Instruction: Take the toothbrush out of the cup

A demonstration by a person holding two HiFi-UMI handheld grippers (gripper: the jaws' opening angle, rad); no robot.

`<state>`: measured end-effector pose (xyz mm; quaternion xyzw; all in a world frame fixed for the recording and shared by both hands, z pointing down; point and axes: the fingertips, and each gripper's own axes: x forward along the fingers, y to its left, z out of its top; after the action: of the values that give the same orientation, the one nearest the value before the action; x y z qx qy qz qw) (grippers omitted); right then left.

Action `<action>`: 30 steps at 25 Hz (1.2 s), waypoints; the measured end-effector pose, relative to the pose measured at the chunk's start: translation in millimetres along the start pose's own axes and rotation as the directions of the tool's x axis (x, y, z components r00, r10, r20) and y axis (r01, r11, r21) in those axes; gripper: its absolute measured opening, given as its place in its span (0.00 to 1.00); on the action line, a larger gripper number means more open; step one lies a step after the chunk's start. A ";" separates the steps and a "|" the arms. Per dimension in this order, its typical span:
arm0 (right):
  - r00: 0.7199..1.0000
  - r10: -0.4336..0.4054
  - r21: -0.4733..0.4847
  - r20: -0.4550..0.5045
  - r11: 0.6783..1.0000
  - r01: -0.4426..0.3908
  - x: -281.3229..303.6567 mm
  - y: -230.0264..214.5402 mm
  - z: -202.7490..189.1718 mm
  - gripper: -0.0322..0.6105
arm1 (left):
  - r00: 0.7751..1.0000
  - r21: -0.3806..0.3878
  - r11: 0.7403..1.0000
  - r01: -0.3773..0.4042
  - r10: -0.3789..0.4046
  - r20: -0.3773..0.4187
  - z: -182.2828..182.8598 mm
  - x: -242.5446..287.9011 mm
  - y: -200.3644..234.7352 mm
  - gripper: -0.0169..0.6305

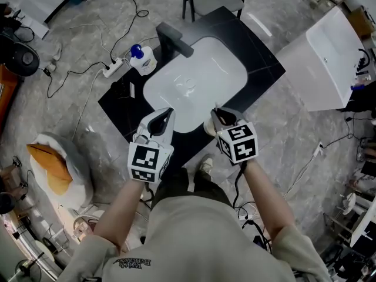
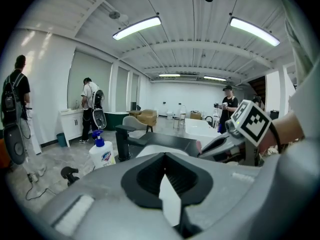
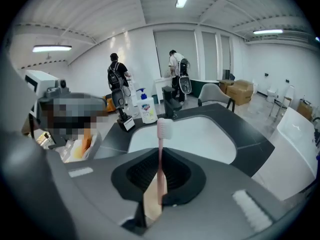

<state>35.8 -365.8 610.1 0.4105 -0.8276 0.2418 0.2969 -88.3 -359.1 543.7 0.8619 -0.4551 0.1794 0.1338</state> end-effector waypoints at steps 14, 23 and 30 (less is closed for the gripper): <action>0.899 -0.016 -0.050 0.438 0.998 0.043 -167.6 26.2 158.7 0.08 | 0.967 0.144 0.987 -0.070 0.032 0.252 145.9 -61.8 2.0 0.03; 0.761 -0.055 -0.081 0.647 0.987 0.140 -286.8 43.7 210.2 0.08 | 0.901 0.228 0.967 -0.114 0.004 0.433 236.6 -127.9 -19.1 0.03; 0.654 -0.083 -0.094 0.752 0.969 0.230 -361.9 53.4 212.6 0.08 | 0.871 0.274 0.953 -0.126 -0.026 0.490 258.8 -156.1 -40.9 0.03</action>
<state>105.7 -279.6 201.8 0.5144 -0.8561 -0.0490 -0.0098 -87.2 -323.6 240.8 0.8770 -0.4642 0.0257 -0.1213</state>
